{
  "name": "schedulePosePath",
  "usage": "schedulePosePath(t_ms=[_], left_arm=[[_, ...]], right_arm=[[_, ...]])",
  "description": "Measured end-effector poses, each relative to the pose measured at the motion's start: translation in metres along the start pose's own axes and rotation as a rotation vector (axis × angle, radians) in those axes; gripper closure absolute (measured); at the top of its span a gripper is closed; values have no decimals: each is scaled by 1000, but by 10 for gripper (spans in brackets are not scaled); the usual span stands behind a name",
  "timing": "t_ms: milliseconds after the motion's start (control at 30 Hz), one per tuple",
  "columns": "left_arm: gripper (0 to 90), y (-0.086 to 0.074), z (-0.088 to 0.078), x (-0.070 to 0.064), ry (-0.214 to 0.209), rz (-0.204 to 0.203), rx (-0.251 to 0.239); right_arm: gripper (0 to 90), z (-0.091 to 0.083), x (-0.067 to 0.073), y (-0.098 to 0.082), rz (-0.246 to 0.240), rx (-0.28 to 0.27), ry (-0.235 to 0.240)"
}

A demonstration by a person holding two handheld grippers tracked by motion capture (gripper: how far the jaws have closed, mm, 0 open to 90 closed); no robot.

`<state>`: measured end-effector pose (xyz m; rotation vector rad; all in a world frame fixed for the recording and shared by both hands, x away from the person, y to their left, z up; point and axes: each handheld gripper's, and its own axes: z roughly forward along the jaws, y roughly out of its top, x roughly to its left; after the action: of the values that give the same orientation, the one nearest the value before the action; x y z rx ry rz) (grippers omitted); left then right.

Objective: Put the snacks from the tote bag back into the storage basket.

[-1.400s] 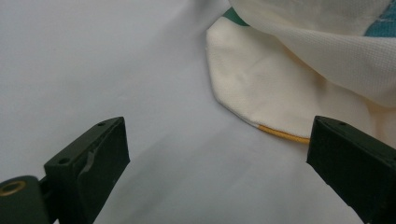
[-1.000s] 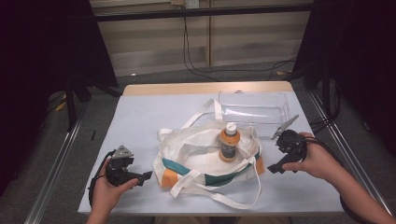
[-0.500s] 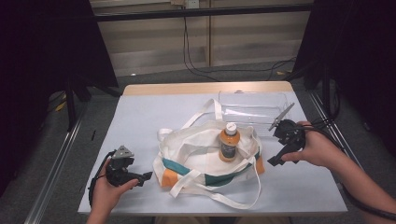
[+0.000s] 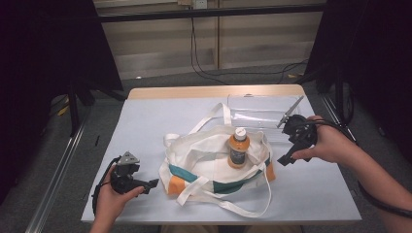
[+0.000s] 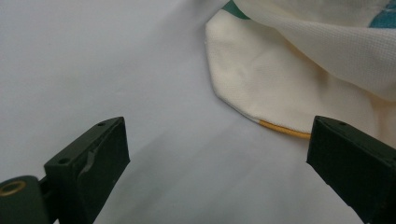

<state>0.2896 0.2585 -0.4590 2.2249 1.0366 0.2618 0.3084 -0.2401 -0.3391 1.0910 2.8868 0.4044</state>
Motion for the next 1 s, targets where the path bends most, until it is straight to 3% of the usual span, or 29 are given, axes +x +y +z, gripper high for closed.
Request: schedulePosePath(t_ms=[167, 233, 667, 700, 1000], left_arm=[[53, 0, 1, 1, -1, 0, 2], [53, 0, 1, 0, 2, -20, -11], [53, 0, 0, 0, 0, -5, 1], [53, -1, 1, -1, 1, -21, -11], [53, 0, 1, -1, -4, -17, -4]], right_arm=[[105, -4, 0, 5, -8, 10, 2], [105, -5, -1, 8, -16, 15, -1], [106, -9, 8, 30, -47, 10, -1], [106, -10, 9, 32, -54, 16, -1], [106, -11, 13, 46, -85, 24, -11]])
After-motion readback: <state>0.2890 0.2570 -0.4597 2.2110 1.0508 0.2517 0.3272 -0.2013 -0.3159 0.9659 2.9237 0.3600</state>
